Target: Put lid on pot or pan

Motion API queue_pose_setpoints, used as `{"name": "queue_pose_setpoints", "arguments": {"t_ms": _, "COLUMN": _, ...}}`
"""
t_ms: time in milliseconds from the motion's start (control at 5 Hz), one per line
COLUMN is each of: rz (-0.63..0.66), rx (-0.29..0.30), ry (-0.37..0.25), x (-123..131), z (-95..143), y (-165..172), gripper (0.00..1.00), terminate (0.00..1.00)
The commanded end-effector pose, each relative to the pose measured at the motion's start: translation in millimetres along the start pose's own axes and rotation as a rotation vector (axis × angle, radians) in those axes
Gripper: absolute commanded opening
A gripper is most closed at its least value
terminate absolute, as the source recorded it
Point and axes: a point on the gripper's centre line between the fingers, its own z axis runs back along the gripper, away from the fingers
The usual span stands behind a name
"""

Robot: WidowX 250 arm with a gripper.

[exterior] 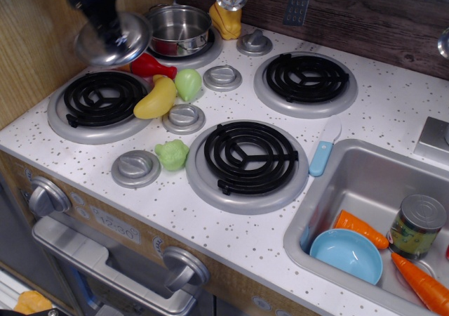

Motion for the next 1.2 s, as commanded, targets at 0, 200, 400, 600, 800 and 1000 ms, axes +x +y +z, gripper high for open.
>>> {"name": "queue_pose_setpoints", "arguments": {"t_ms": 0, "rz": -0.22, "rx": -0.008, "ry": -0.025, "x": 43.9, "z": 6.5, "y": 23.6, "gripper": 0.0, "terminate": 0.0}}
{"name": "queue_pose_setpoints", "arguments": {"t_ms": 200, "rz": -0.406, "rx": -0.05, "ry": -0.061, "x": 56.0, "z": -7.6, "y": 28.9, "gripper": 0.0, "terminate": 0.0}}
{"name": "queue_pose_setpoints", "arguments": {"t_ms": 400, "rz": -0.531, "rx": -0.042, "ry": -0.157, "x": 62.5, "z": -23.8, "y": 33.5, "gripper": 0.0, "terminate": 0.0}}
{"name": "queue_pose_setpoints", "arguments": {"t_ms": 600, "rz": -0.603, "rx": 0.003, "ry": -0.231, "x": 75.6, "z": -31.2, "y": 40.3, "gripper": 0.0, "terminate": 0.0}}
{"name": "queue_pose_setpoints", "arguments": {"t_ms": 800, "rz": -0.679, "rx": 0.044, "ry": -0.299, "x": 88.7, "z": -36.6, "y": 45.7, "gripper": 0.0, "terminate": 0.0}}
{"name": "queue_pose_setpoints", "arguments": {"t_ms": 1000, "rz": -0.679, "rx": 0.044, "ry": -0.299, "x": 88.7, "z": -36.6, "y": 45.7, "gripper": 1.0, "terminate": 0.0}}
